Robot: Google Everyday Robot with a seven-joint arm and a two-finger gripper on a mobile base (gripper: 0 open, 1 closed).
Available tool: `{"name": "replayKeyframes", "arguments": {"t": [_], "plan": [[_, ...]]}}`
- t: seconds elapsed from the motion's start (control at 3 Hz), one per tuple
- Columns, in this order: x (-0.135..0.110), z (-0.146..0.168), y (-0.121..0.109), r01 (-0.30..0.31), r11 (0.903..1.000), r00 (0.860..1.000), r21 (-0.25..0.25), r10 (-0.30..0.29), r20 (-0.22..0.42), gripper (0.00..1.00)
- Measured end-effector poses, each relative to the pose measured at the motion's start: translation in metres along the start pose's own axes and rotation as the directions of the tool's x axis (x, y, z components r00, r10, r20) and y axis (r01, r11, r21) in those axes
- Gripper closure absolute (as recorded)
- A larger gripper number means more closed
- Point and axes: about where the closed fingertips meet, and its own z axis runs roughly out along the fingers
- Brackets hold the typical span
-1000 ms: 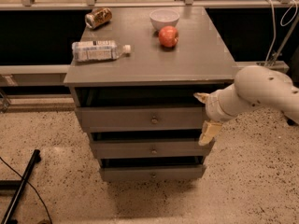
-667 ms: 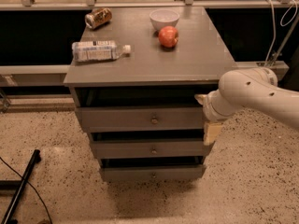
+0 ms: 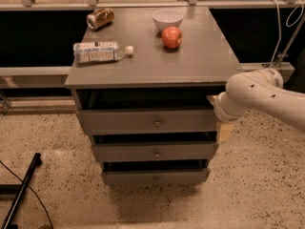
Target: Open top drawer
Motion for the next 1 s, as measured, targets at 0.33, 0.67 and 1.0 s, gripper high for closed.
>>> {"name": "replayKeyframes", "arguments": {"t": [0.33, 0.67, 1.0], "plan": [[0.012, 0.011, -0.007, -0.015, 0.9995, 1.0, 0.028, 0.014, 0.01, 0.15], [0.019, 0.022, -0.014, -0.036, 0.9982, 0.999, 0.047, 0.035, 0.023, 0.22], [0.019, 0.032, -0.022, -0.043, 0.9974, 0.998, 0.058, 0.041, 0.04, 0.21]]}}
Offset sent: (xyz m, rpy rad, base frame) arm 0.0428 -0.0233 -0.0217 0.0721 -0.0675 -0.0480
